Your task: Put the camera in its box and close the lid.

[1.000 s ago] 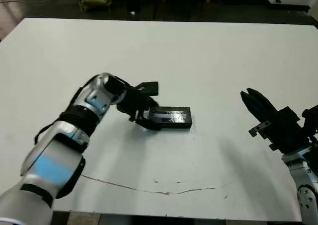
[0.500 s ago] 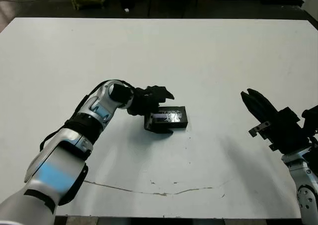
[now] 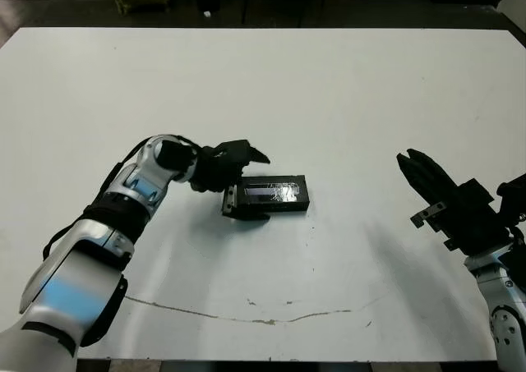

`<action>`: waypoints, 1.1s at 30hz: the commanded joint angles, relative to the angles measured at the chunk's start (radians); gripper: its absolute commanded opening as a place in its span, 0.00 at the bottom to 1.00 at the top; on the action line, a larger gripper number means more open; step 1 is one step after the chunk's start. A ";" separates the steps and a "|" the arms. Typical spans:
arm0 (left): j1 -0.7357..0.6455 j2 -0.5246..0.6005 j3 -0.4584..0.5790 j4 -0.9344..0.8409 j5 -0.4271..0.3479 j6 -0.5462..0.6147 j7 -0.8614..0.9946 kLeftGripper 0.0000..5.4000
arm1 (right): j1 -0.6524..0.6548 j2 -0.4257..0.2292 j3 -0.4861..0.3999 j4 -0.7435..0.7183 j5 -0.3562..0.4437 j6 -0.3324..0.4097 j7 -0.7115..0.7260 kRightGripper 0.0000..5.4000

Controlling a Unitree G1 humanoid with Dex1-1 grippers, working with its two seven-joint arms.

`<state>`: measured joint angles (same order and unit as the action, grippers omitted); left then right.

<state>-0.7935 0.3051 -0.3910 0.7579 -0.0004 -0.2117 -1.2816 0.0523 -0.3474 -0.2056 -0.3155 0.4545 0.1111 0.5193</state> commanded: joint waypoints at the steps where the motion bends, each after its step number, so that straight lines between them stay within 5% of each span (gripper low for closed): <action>1: 0.047 0.028 0.020 0.000 -0.023 0.050 -0.064 1.00 | 0.016 -0.003 0.005 0.004 -0.015 0.000 -0.003 0.00; 19: 0.193 0.188 0.249 -0.403 -0.218 0.190 -0.035 1.00 | 0.011 -0.003 0.010 0.017 -0.005 -0.010 0.004 0.00; 23: 0.246 0.159 0.311 -0.510 -0.272 0.319 0.109 1.00 | 0.011 -0.002 0.010 0.023 0.004 -0.014 0.012 0.00; 27: 0.381 0.031 0.368 -0.723 -0.243 0.398 0.473 1.00 | 0.011 0.000 0.009 0.030 -0.006 -0.022 0.009 0.00; 33: 0.500 -0.169 0.310 -0.889 -0.178 0.479 0.830 0.79 | 0.011 0.001 0.013 0.028 -0.010 -0.025 0.008 0.00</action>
<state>-0.3237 0.1521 -0.0617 -0.1155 -0.2001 0.2404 -0.4950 0.0494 -0.3458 -0.1956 -0.2955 0.4546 0.0798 0.5301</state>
